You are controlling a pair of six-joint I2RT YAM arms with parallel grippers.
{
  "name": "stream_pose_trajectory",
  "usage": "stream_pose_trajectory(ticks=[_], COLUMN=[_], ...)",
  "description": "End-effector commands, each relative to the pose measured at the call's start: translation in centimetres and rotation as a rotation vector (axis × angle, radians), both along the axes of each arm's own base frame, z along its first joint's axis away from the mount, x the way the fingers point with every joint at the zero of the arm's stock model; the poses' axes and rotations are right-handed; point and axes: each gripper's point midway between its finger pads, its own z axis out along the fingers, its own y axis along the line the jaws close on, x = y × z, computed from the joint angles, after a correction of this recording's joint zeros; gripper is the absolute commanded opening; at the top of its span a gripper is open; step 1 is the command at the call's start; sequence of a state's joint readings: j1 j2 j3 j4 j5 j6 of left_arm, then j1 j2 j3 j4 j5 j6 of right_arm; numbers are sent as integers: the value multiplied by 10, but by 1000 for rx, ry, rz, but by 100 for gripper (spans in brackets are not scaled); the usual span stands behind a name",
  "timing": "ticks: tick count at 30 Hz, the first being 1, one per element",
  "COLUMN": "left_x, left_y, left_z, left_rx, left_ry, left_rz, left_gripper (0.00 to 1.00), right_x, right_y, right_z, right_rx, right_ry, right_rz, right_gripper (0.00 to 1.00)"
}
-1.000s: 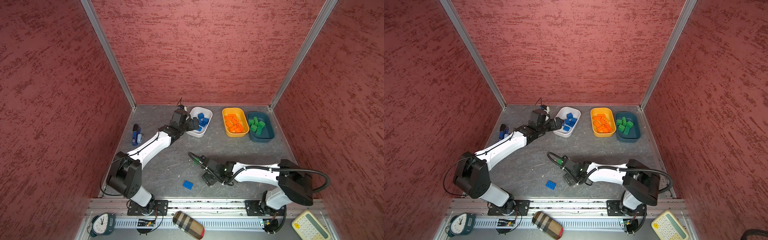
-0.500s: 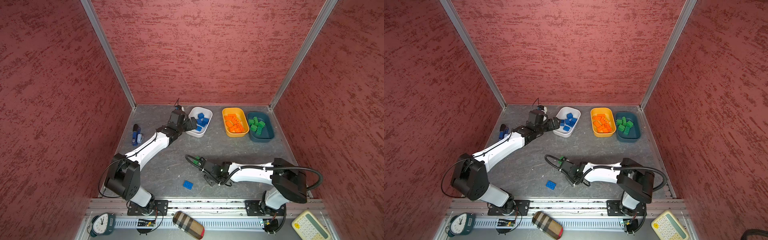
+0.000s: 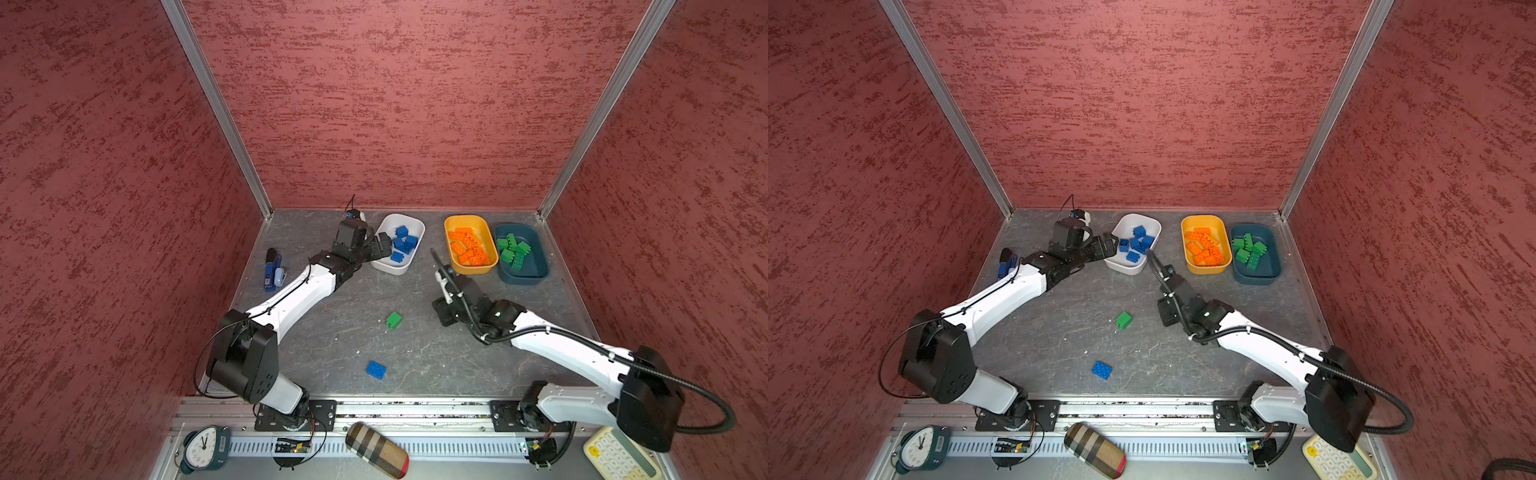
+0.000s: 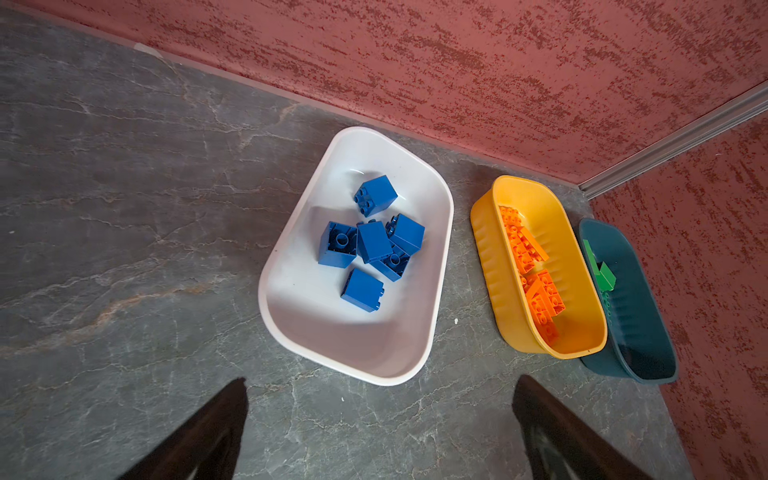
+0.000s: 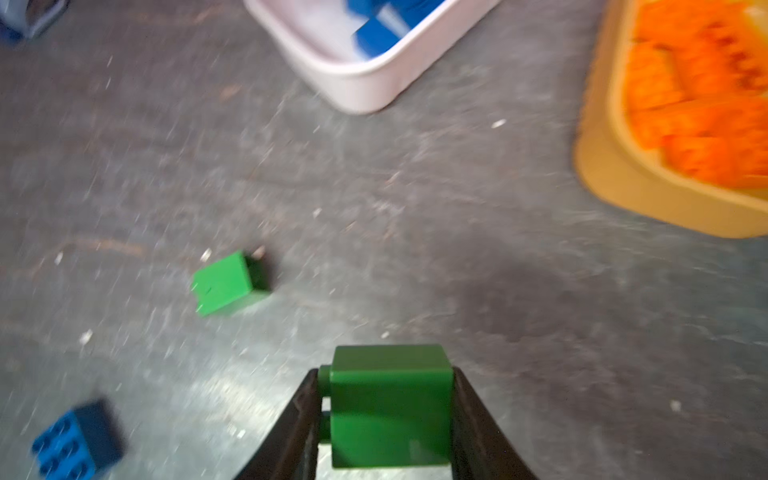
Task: Sort the legos into containers by color
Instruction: 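Carry the green brick into the teal tub and open the right gripper, then grasp the blue brick nearer the robot with the left gripper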
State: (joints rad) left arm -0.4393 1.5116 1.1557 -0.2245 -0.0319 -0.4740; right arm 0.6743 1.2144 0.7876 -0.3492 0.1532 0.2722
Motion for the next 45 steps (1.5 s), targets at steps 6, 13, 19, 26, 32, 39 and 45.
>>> stream_pose_trajectory(ticks=[6,13,19,26,32,39,45], left_x=[-17,-58,-110,-197,-263,-315,-309], left_y=[7,21,40,16,1,-10,-1], left_z=[-14,-34,-51,-87,-126,-158,-178], left_rx=[70,177,261,290,398,453,521], left_ry=[83,198,327,573,761,881,859], left_rz=[-12,-28,-38,-160,-327,-520,-487], left_gripper=[99,99,100,100,99,100,90], right_x=[87,159,201,183,187,190,183], right_y=[-88,-192,-250,-309,-308,-293,-291], right_z=[59,50,15,-1,-20,6,11], right_rx=[177,223,93,-129,-122,39,57], right_ry=[-229,-280,-185,-149,-66,-169,-189], right_rz=[-238,-509,-632,-852,-861,-849,-843], right_gripper=[27,29,29,38,73,99,99])
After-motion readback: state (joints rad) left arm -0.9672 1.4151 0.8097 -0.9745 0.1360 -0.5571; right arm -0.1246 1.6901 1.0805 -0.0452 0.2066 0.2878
